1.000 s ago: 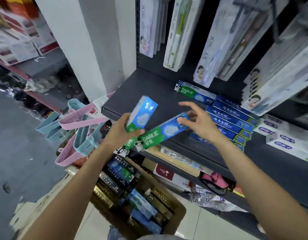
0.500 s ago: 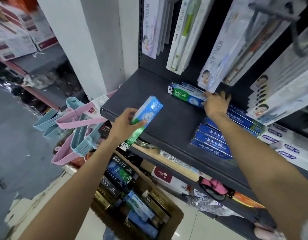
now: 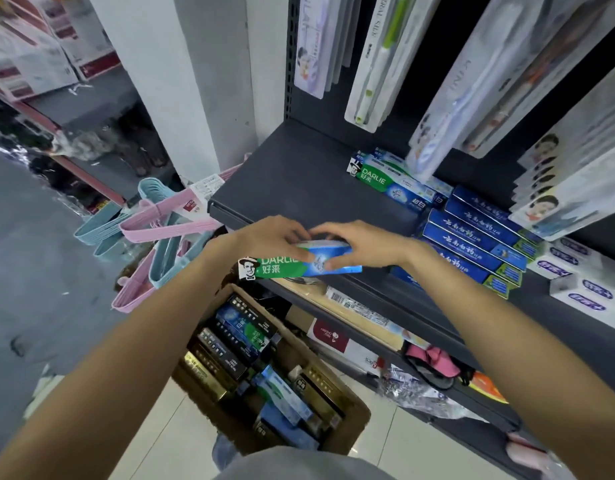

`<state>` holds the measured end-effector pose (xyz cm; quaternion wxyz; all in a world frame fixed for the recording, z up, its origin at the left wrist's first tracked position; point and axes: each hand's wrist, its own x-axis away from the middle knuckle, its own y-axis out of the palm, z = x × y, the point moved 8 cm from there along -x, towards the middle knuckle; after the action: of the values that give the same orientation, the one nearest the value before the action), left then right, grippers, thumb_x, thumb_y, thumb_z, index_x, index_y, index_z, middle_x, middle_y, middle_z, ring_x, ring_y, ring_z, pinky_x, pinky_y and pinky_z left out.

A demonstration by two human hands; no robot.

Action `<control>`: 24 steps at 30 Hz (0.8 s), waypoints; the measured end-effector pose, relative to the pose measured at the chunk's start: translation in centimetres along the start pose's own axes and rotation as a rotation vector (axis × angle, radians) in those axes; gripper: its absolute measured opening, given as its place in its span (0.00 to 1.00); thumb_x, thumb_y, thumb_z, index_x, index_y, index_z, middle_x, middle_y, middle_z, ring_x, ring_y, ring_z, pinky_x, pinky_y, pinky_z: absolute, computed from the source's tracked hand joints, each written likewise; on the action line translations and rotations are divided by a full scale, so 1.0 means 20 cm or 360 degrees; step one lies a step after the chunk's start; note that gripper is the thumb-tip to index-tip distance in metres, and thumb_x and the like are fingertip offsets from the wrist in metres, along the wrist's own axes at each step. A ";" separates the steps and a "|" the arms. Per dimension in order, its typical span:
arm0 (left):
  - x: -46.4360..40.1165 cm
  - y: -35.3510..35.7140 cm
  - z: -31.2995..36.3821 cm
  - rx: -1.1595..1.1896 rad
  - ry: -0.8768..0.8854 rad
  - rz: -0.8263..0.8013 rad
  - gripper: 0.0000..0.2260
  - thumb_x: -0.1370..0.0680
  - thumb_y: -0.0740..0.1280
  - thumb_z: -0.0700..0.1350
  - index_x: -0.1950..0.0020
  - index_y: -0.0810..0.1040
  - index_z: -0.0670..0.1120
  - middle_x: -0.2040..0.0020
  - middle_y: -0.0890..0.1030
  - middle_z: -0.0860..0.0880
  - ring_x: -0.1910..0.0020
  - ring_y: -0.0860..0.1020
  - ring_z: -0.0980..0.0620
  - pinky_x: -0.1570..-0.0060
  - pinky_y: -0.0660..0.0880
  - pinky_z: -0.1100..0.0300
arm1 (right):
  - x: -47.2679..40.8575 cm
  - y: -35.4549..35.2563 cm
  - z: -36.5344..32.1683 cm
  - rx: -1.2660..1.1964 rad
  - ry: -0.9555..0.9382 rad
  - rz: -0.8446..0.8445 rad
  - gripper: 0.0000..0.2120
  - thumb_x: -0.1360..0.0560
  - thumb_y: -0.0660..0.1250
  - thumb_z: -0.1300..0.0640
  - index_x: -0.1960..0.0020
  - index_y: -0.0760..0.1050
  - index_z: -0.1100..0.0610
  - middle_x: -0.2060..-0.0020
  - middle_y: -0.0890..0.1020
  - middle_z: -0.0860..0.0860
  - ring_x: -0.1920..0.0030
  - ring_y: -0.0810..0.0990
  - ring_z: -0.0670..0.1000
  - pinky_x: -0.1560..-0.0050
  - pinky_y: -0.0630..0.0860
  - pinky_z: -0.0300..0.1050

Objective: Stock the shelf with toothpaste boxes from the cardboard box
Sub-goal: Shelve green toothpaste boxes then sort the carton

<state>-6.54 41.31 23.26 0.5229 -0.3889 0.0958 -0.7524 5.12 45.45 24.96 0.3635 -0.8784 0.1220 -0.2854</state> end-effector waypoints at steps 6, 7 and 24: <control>0.11 -0.22 -0.15 -0.0784 -0.0185 0.1258 0.24 0.25 0.67 0.54 0.31 0.67 0.49 0.33 0.73 0.49 0.34 0.70 0.46 0.30 0.56 0.43 | 0.10 -0.19 0.21 0.0254 -0.0025 0.0932 0.20 0.23 0.66 0.56 0.34 0.68 0.46 0.41 0.76 0.49 0.41 0.75 0.53 0.44 0.72 0.51; 0.10 -0.19 -0.20 -0.0674 -0.0251 0.1329 0.26 0.25 0.66 0.51 0.29 0.65 0.48 0.30 0.69 0.48 0.31 0.67 0.46 0.29 0.53 0.40 | 0.11 -0.24 0.26 0.0306 0.0026 0.1107 0.19 0.23 0.65 0.58 0.33 0.69 0.49 0.41 0.76 0.52 0.42 0.75 0.56 0.43 0.71 0.52; -0.07 0.10 -0.29 -0.0966 -0.0353 0.0843 0.26 0.20 0.55 0.54 0.23 0.55 0.49 0.22 0.55 0.48 0.23 0.53 0.48 0.28 0.44 0.40 | -0.05 -0.25 0.68 0.1161 0.0702 0.0302 0.23 0.18 0.51 0.49 0.25 0.58 0.54 0.24 0.37 0.47 0.23 0.42 0.51 0.25 0.53 0.54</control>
<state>-8.89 40.10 17.59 0.5671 -0.5660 0.3530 -0.4831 12.28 57.11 20.21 0.6397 -0.5956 0.1680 -0.4559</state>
